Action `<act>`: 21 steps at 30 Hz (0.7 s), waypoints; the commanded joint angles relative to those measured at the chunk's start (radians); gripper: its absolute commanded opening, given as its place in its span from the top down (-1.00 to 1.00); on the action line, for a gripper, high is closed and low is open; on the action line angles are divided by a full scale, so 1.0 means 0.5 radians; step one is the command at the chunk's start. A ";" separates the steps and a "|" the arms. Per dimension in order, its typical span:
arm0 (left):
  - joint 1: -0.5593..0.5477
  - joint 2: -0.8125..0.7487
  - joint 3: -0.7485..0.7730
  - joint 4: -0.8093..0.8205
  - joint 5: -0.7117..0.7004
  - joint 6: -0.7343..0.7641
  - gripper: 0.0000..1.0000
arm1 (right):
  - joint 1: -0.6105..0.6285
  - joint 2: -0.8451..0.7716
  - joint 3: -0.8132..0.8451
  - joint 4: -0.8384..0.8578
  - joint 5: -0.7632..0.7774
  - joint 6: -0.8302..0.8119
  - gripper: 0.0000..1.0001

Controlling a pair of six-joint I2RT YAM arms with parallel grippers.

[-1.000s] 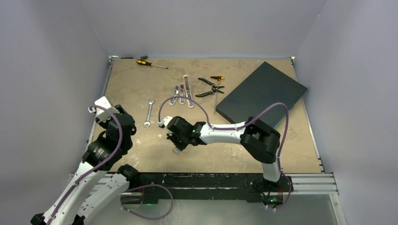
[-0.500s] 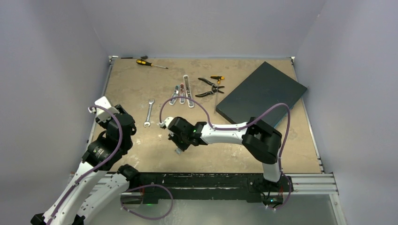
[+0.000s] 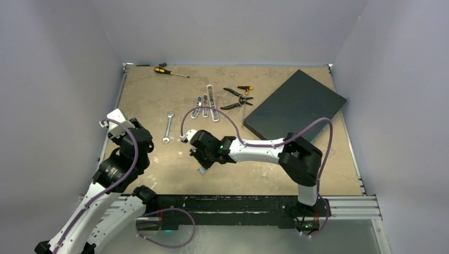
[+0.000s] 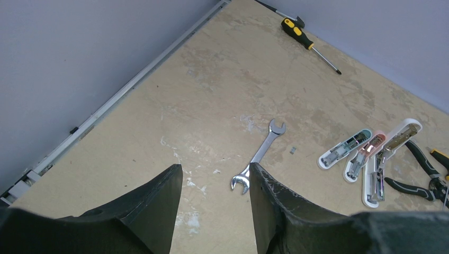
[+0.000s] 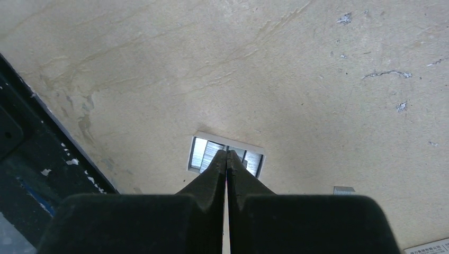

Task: Unload the staples from the stapler
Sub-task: Adjust the staple in the staple box.

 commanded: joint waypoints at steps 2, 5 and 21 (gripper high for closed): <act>0.004 0.013 0.016 0.052 -0.005 0.043 0.04 | 0.002 -0.087 0.049 0.034 0.113 0.129 0.95; 0.002 0.016 0.019 0.053 -0.005 0.043 0.04 | -0.026 -0.110 0.017 -0.044 0.311 0.272 0.95; 0.005 0.040 0.015 0.054 0.003 0.050 0.04 | -0.291 -0.231 -0.079 -0.345 0.561 0.985 -0.05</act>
